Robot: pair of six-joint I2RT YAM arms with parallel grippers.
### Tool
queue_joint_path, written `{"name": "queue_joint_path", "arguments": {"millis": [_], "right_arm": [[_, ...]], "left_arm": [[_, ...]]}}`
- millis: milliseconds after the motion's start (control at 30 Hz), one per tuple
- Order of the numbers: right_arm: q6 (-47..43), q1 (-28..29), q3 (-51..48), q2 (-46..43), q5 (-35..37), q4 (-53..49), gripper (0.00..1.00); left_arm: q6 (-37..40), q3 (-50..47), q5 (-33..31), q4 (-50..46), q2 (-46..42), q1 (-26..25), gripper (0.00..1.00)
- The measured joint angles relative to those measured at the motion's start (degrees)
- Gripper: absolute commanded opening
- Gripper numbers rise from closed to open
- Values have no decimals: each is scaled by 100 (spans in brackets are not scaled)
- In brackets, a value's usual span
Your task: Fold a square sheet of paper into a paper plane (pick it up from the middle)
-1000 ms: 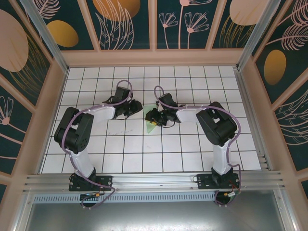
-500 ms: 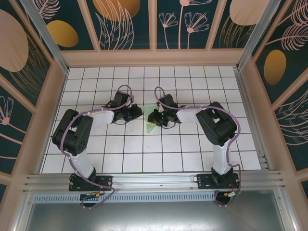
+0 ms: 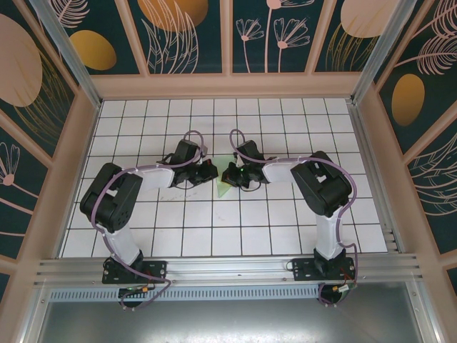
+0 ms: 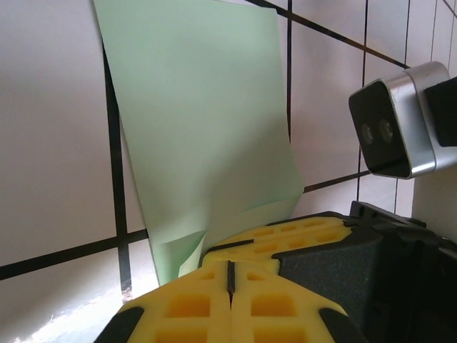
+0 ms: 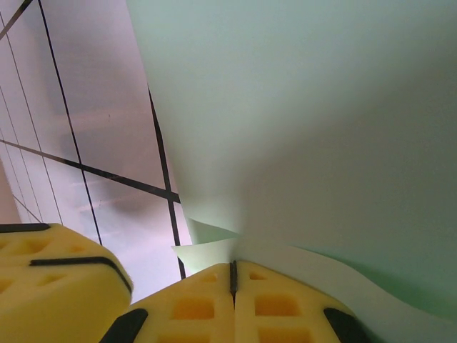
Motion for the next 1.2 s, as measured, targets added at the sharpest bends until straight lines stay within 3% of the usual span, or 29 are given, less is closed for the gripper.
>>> {"name": "queue_joint_path", "arguments": {"millis": [433,833,1200], "right_arm": [[2,-7,0,0,0,0,0],[2,-20,-111,-72,-2,111,0],[-278,-291,-415,-400,13,101,0]], "left_arm": [[28,31,-52,-55,339,-85,0],[321,188,-527,-356,380,-192,0],[592,190,-623,-372,382,-225,0]]}}
